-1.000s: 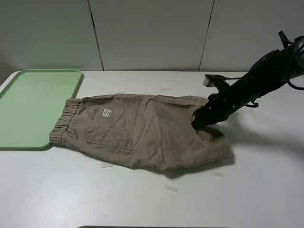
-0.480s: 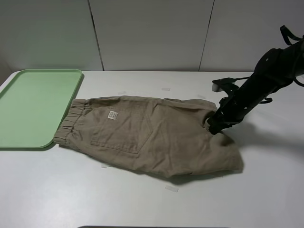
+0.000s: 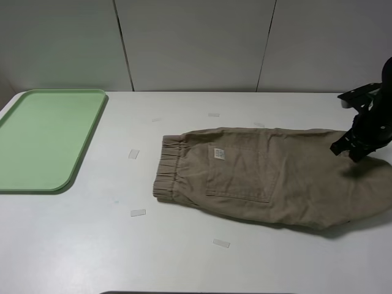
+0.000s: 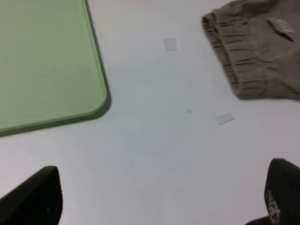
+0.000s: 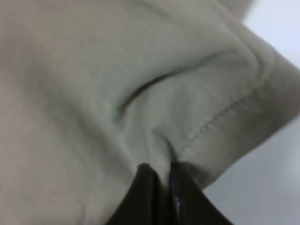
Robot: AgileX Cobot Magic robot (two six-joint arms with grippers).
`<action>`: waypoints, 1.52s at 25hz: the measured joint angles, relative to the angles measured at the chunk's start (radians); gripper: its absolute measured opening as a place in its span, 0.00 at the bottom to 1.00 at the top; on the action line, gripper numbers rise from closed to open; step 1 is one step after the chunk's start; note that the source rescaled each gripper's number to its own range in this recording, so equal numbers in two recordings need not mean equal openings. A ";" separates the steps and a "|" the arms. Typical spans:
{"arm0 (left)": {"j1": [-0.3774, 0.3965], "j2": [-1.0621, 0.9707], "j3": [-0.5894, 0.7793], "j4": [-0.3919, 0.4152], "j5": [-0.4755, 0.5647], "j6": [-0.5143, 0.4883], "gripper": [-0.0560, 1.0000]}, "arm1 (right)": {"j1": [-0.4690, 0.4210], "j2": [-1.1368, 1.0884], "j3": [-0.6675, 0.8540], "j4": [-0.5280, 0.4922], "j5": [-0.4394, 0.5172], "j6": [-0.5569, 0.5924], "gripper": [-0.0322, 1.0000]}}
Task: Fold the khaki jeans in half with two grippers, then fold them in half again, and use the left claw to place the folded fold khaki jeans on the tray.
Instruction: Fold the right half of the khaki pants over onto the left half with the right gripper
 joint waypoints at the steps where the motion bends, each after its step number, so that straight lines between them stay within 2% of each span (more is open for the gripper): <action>1: 0.000 0.000 0.000 0.000 0.000 0.000 0.89 | -0.006 -0.012 0.000 -0.033 0.000 0.052 0.07; 3: 0.000 0.000 0.000 0.000 0.000 0.000 0.89 | -0.009 -0.032 0.000 -0.079 0.001 0.142 0.07; 5: 0.000 0.000 0.000 0.000 0.000 0.000 0.89 | -0.002 -0.054 0.000 -0.087 0.002 0.176 0.07; 10: 0.000 0.000 0.000 0.000 0.000 0.000 0.89 | 0.066 -0.128 0.000 -0.059 0.019 0.193 0.07; 16: 0.000 0.000 0.000 0.000 0.000 0.000 0.89 | 0.207 -0.204 0.000 0.019 0.044 0.197 0.07; 23: 0.000 0.000 0.000 0.000 0.000 0.000 0.89 | 0.363 -0.212 -0.016 0.146 0.052 0.197 0.07; 27: 0.000 0.000 0.000 0.000 0.000 0.000 0.89 | 0.432 -0.212 -0.051 0.252 0.008 0.197 0.07; 32: 0.000 0.000 0.000 0.000 0.000 0.000 0.89 | 0.476 -0.211 -0.064 0.444 -0.100 0.160 0.07; 38: 0.000 0.000 0.000 0.000 0.000 0.000 0.89 | 0.497 -0.172 -0.065 0.595 -0.144 0.133 0.07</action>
